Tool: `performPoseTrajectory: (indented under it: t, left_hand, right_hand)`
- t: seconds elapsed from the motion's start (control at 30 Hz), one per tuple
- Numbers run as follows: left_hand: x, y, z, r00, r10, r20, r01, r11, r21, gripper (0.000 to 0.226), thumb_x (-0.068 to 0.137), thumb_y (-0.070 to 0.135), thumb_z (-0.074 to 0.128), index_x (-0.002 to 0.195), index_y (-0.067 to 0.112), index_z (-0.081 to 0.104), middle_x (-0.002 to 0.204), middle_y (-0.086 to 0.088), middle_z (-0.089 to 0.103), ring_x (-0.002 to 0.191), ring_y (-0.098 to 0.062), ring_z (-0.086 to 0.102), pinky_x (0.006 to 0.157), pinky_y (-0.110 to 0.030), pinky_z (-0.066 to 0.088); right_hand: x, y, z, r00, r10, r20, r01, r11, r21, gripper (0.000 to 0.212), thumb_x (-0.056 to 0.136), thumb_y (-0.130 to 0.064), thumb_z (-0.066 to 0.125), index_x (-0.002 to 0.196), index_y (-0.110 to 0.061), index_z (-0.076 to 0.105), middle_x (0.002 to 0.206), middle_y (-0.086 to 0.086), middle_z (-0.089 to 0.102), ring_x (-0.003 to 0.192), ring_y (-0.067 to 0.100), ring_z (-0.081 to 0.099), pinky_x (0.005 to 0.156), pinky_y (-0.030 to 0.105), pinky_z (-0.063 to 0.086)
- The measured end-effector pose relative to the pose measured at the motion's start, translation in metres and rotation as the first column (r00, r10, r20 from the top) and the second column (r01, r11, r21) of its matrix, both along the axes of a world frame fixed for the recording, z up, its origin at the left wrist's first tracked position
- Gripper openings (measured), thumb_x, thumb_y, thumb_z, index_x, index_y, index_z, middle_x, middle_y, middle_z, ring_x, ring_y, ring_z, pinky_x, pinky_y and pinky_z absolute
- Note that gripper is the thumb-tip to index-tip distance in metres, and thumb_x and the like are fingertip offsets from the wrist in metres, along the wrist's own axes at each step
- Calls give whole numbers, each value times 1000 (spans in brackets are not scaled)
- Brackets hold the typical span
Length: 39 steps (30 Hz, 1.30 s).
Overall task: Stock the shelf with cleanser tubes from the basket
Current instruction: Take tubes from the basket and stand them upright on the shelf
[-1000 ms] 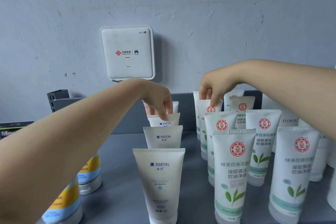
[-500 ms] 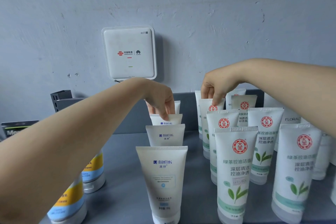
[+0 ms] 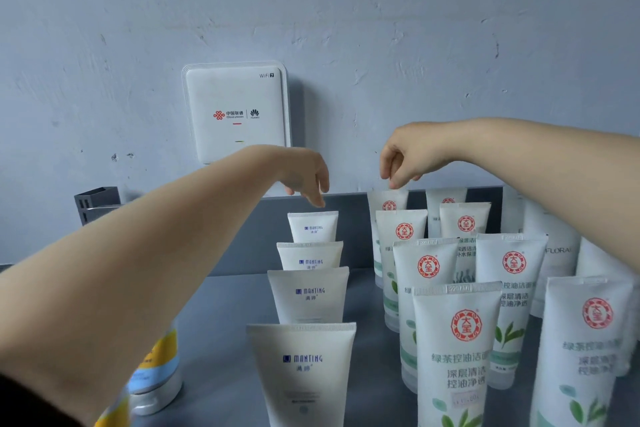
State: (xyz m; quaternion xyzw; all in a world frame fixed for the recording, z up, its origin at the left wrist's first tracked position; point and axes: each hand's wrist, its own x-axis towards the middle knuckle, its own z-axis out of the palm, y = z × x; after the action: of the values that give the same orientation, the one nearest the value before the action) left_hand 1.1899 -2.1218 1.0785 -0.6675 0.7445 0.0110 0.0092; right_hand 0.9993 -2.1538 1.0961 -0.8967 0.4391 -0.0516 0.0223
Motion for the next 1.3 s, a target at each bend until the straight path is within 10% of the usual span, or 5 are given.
performPoseTrajectory:
  t: [0.17,0.37,0.93,1.3]
  left_hand:
    - [2,-23,-19,982,9,189,-42,984,173,39,84,29,66,121,20,59,118,-2,65,98,-26,65,80,-27,49]
    - [6,-28,-20,998,-7,69,-10,970,243,25,86,11,61,109,21,65,107,3,67,98,-27,68,87,-28,53]
    - [4,-8,-19,998,13,-62,5,961,276,27,87,5,61,111,15,68,95,3,67,82,-22,68,84,-26,54]
    - [2,-2,-20,997,23,-74,-3,966,259,27,87,4,60,111,14,67,97,1,67,98,-29,68,83,-27,55]
  right_hand:
    - [7,-13,-3,992,-41,-120,29,995,-92,36,82,-20,69,115,-12,61,98,-4,57,90,15,53,79,22,39]
    - [15,-26,-16,967,-13,-256,16,1000,9,31,85,-9,63,116,-10,60,104,3,62,96,25,62,79,27,48]
    - [19,-29,-19,963,19,-268,-6,999,47,23,85,0,58,107,-4,64,82,0,62,71,20,59,50,9,43]
    - [13,-21,-18,968,34,-248,-12,996,87,21,85,1,59,105,-3,65,84,1,62,77,21,61,62,17,48]
